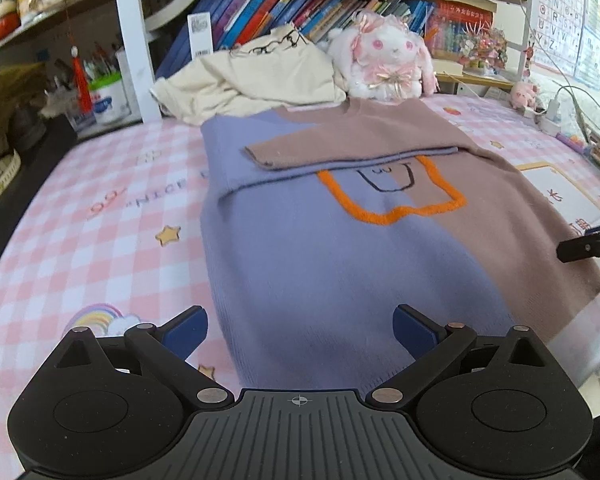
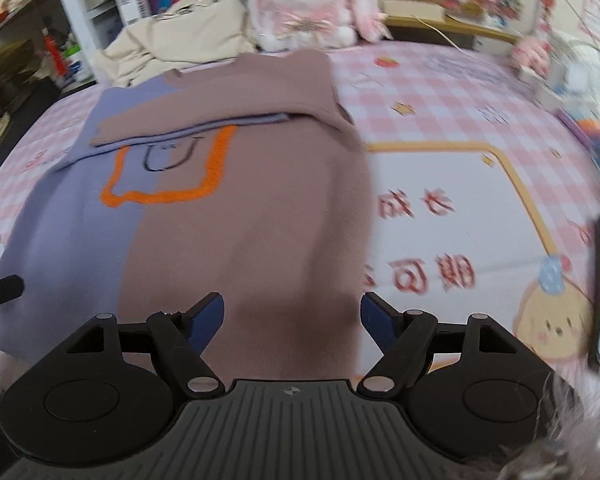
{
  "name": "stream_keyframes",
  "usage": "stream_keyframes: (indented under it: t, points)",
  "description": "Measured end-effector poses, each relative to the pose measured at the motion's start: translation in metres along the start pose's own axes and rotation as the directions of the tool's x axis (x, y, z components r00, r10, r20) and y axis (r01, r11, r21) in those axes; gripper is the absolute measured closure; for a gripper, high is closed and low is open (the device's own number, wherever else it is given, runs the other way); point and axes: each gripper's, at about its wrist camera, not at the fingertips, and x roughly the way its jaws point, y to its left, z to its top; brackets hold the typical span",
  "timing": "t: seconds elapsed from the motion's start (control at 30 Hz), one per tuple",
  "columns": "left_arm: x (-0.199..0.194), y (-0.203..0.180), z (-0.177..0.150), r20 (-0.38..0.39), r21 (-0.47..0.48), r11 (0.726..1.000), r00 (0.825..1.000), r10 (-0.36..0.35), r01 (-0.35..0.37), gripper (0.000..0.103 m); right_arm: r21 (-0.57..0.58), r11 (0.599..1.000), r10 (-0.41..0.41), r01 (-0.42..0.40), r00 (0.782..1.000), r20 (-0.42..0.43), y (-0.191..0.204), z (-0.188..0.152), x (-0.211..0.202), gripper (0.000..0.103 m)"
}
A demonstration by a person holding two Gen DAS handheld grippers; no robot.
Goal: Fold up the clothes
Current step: 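Grasp the pink hem edge with the right gripper while the left gripper grasps the lavender hem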
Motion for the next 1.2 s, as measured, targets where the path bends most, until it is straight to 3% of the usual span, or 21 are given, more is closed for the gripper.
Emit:
stream_keyframes:
  t: [0.33, 0.5, 0.67, 0.77, 0.83, 0.93, 1.0, 1.2]
  points:
    - [0.003, 0.025, -0.011, -0.075, -0.150, 0.988, 0.997, 0.009, -0.020, 0.003, 0.146, 0.989, -0.001, 0.005, 1.000, -0.031, -0.033, -0.017, -0.006, 0.034]
    - [0.001, 0.036, -0.015, -0.078, -0.228, 0.973, 0.997, 0.001, -0.019, 0.003, 0.181, 0.983, 0.030, -0.025, 0.999, -0.024, -0.040, -0.018, -0.007, 0.051]
    - [-0.003, 0.044, -0.018, -0.078, -0.295, 0.956, 0.997, -0.022, -0.002, 0.008, 0.212, 0.977, 0.037, -0.034, 0.999, -0.009, -0.047, -0.013, -0.005, 0.059]
    - [-0.002, 0.043, -0.019, -0.089, -0.299, 0.954, 0.995, -0.038, 0.010, 0.030, 0.197, 0.980, 0.032, -0.029, 0.999, -0.011, -0.045, -0.011, -0.003, 0.066]
    - [0.001, 0.039, -0.019, -0.108, -0.289, 0.957, 0.993, -0.040, 0.007, 0.039, 0.183, 0.983, 0.030, -0.026, 0.999, -0.016, -0.042, -0.010, -0.002, 0.073]
    - [0.002, 0.037, -0.021, -0.119, -0.285, 0.959, 0.992, -0.034, -0.001, 0.043, 0.162, 0.987, 0.027, -0.023, 0.999, -0.022, -0.038, -0.009, 0.000, 0.084]
    - [0.002, 0.037, -0.021, -0.116, -0.288, 0.958, 0.993, -0.036, 0.001, 0.056, 0.148, 0.989, 0.025, -0.021, 0.999, -0.027, -0.036, -0.008, 0.000, 0.090]
    - [0.002, 0.039, -0.018, -0.103, -0.311, 0.950, 0.994, -0.047, 0.012, 0.081, 0.106, 0.994, 0.027, -0.025, 0.999, -0.019, -0.024, -0.005, -0.004, 0.092]
